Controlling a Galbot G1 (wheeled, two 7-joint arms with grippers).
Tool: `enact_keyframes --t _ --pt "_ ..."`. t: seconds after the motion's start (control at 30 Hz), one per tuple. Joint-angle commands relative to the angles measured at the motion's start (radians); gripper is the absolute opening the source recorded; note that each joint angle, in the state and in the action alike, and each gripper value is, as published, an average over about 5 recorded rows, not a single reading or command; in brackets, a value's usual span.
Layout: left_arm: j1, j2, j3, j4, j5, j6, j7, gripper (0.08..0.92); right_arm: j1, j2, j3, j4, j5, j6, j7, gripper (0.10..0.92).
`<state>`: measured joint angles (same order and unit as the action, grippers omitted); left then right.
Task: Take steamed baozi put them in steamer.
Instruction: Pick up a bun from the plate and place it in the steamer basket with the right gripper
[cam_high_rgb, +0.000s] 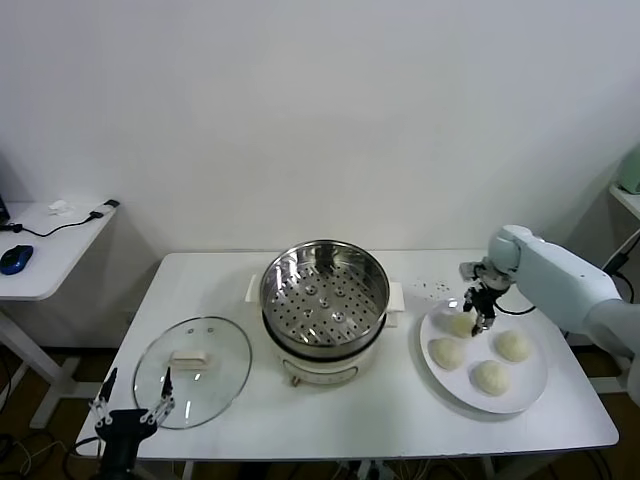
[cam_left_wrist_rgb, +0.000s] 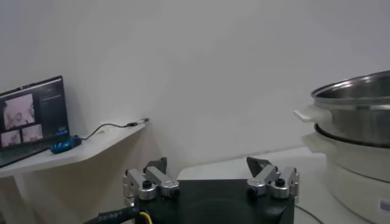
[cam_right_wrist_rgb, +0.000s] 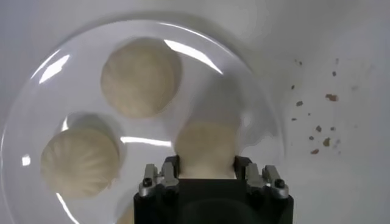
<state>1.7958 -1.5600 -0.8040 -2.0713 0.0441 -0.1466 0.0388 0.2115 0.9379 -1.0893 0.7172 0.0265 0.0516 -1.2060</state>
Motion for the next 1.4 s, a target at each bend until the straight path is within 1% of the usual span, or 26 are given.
enact_keyframes --t 0.03,0.13,0.23,0.37,0.53,0.73,1.1,1.4 --pt "0.006 0.002 0.004 0.000 0.000 -0.003 0.000 0.823 0.243 -0.024 -0.202 0.205 0.082 0.097 -0.026 0.585" --pt "0.011 0.003 0.007 -0.005 0.001 -0.001 0.001 0.823 0.393 0.010 -0.300 0.280 0.090 0.194 -0.035 0.585" --pt "0.013 0.005 0.010 -0.011 0.004 0.006 -0.002 0.823 0.498 0.066 -0.331 0.324 0.053 0.317 -0.036 0.585" --pt "0.016 0.001 0.011 -0.021 0.005 0.020 -0.010 0.823 0.559 0.155 -0.301 0.333 -0.070 0.479 -0.016 0.582" --pt "0.021 -0.003 0.011 -0.023 0.006 0.022 -0.015 0.823 0.572 0.276 -0.231 0.350 -0.196 0.593 0.023 0.575" --pt "0.026 -0.004 0.010 -0.024 0.007 0.026 -0.022 0.823 0.509 0.382 -0.168 0.336 -0.319 0.660 0.072 0.569" --pt "0.031 0.009 0.004 -0.025 0.004 0.037 -0.032 0.823 0.248 0.479 -0.055 0.272 -0.592 0.714 0.131 0.568" --pt "0.030 0.011 0.001 -0.031 0.003 0.047 -0.027 0.823 0.146 0.521 -0.021 0.181 -0.681 0.716 0.152 0.576"
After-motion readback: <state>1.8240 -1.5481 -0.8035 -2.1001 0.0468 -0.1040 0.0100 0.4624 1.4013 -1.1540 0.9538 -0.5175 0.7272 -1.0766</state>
